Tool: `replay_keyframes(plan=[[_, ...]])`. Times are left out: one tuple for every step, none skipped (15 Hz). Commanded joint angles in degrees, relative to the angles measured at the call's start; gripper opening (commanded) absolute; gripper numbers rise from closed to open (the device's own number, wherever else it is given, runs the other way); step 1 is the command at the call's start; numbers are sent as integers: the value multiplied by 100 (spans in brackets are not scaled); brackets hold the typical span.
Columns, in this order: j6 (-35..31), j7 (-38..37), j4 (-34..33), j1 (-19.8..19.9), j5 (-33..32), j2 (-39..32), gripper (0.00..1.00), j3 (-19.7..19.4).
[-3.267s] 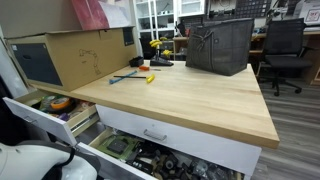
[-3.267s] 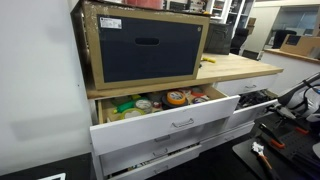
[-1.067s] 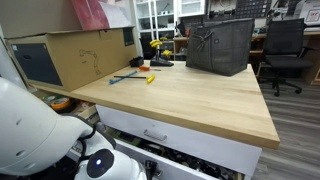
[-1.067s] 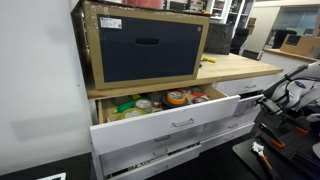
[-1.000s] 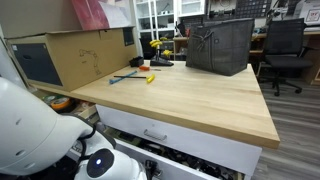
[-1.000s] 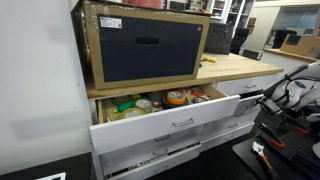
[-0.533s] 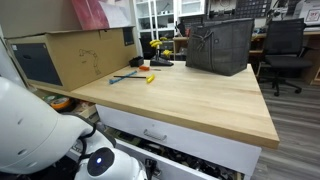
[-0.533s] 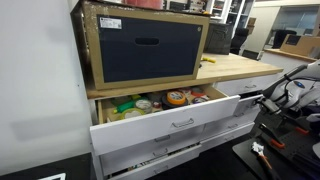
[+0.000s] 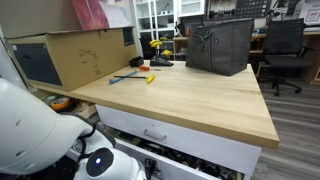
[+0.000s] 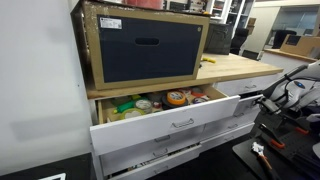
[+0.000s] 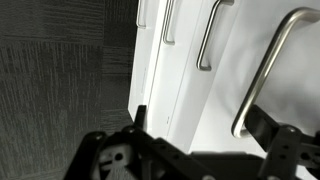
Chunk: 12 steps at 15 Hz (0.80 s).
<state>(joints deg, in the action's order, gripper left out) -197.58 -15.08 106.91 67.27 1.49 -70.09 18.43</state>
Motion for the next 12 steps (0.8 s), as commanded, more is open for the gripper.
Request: replay_keyframes(plan=[[-15, -87, 406, -12, 239, 292, 100, -42], [-31, -88, 435, 16, 247, 292, 100, -27], [17, -104, 476, -13, 312, 335, 100, -59], [9, -120, 513, -52, 385, 364, 100, -100], [-10, -122, 521, -87, 439, 363, 100, -127], [18, -127, 537, -106, 482, 373, 100, -146], [6, -127, 561, -98, 507, 379, 100, -143], [-1, -129, 592, -99, 538, 394, 100, -148], [-1, -130, 621, -118, 572, 405, 100, -167], [2, -126, 630, -117, 589, 400, 100, -166], [-4, -127, 648, -124, 605, 402, 100, -175], [-36, -120, 663, -87, 583, 388, 100, -145]])
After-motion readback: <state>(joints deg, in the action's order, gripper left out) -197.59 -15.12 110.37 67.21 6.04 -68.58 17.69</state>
